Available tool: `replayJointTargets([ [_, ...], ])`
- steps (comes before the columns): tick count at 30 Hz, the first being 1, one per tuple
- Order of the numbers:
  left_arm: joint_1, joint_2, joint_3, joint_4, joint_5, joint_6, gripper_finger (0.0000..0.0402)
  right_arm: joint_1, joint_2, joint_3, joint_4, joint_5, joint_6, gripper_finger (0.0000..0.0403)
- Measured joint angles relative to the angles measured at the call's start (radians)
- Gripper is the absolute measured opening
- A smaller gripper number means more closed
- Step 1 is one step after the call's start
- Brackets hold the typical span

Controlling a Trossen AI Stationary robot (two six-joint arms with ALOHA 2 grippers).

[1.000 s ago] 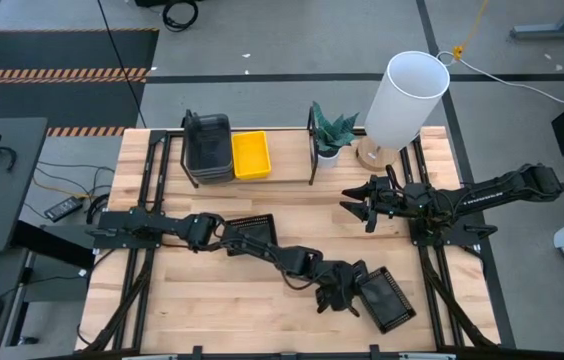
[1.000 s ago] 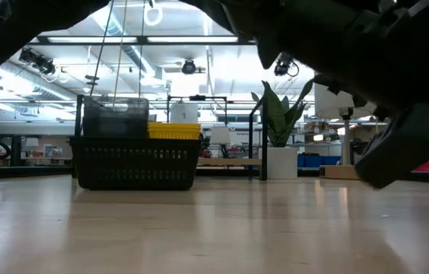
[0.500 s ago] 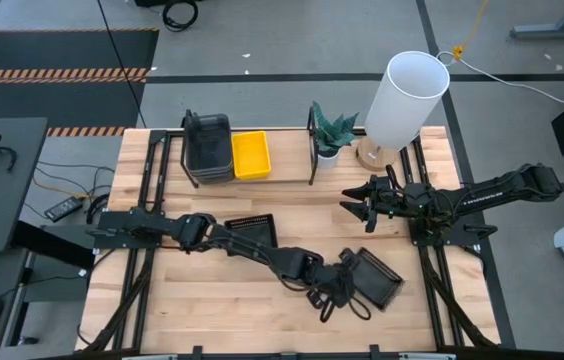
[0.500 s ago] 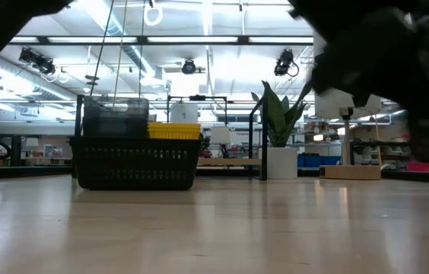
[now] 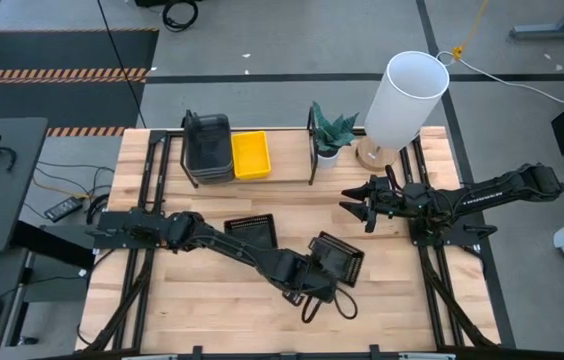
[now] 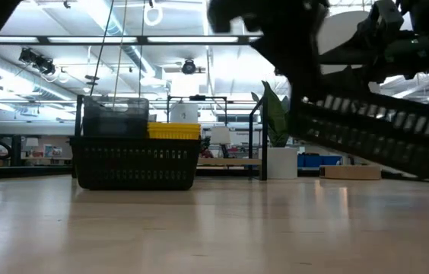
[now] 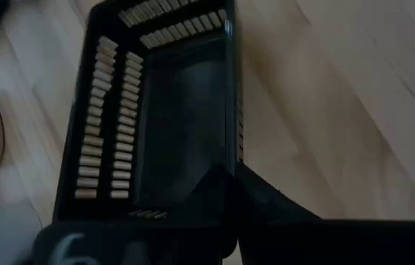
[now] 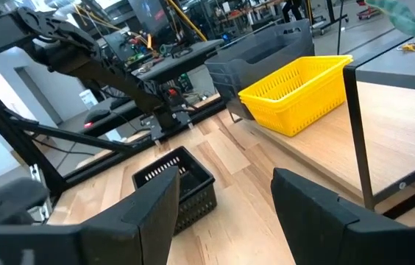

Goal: Stack baskets on shelf by color
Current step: Stack the bottom black bin on top of the black stacked bins

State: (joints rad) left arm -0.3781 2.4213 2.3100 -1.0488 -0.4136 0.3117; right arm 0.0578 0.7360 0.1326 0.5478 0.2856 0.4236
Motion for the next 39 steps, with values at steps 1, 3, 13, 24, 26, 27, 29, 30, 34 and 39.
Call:
replayJointTargets([
  [1,-0.004,-0.002,0.0,-0.018,-0.006,-0.017,0.0013,0.0,0.002,0.0,0.004,0.0,0.0,0.0221],
  [3,-0.014,-0.009,0.0,-0.055,-0.026,-0.042,0.0013,0.0,0.001,0.0,-0.003,0.0,0.0,0.0221],
  [13,-0.055,-0.055,0.0,-0.303,-0.185,-0.218,0.0013,0.0,0.004,0.0,-0.001,0.0,0.0,0.0221],
  [24,-0.112,-0.161,0.0,-0.498,-0.341,-0.404,0.0013,0.0,0.004,0.0,0.0,0.0,0.0,0.0221],
  [26,-0.12,-0.173,0.0,-0.519,-0.353,-0.426,0.0013,0.0,0.004,0.0,0.0,0.0,0.0,0.0221],
  [27,-0.12,-0.178,0.0,-0.523,-0.356,-0.438,0.0013,0.0,0.004,0.0,0.0,0.0,0.0,0.0221],
  [29,-0.121,-0.18,0.0,-0.522,-0.356,-0.451,0.0013,0.0,0.004,0.0,0.0,0.0,0.0,0.0221],
  [30,-0.122,-0.181,0.0,-0.522,-0.357,-0.452,0.0013,0.0,0.004,0.0,-0.001,0.0,0.0,0.0221],
  [34,-0.129,-0.189,-0.001,-0.523,-0.374,-0.454,0.0013,0.0,0.004,0.0,0.0,0.0,0.0,0.0221],
  [39,-0.135,-0.223,-0.115,-0.522,-0.397,-0.491,0.0013,0.0,0.004,0.0,0.0,0.0,0.0,0.0221],
])
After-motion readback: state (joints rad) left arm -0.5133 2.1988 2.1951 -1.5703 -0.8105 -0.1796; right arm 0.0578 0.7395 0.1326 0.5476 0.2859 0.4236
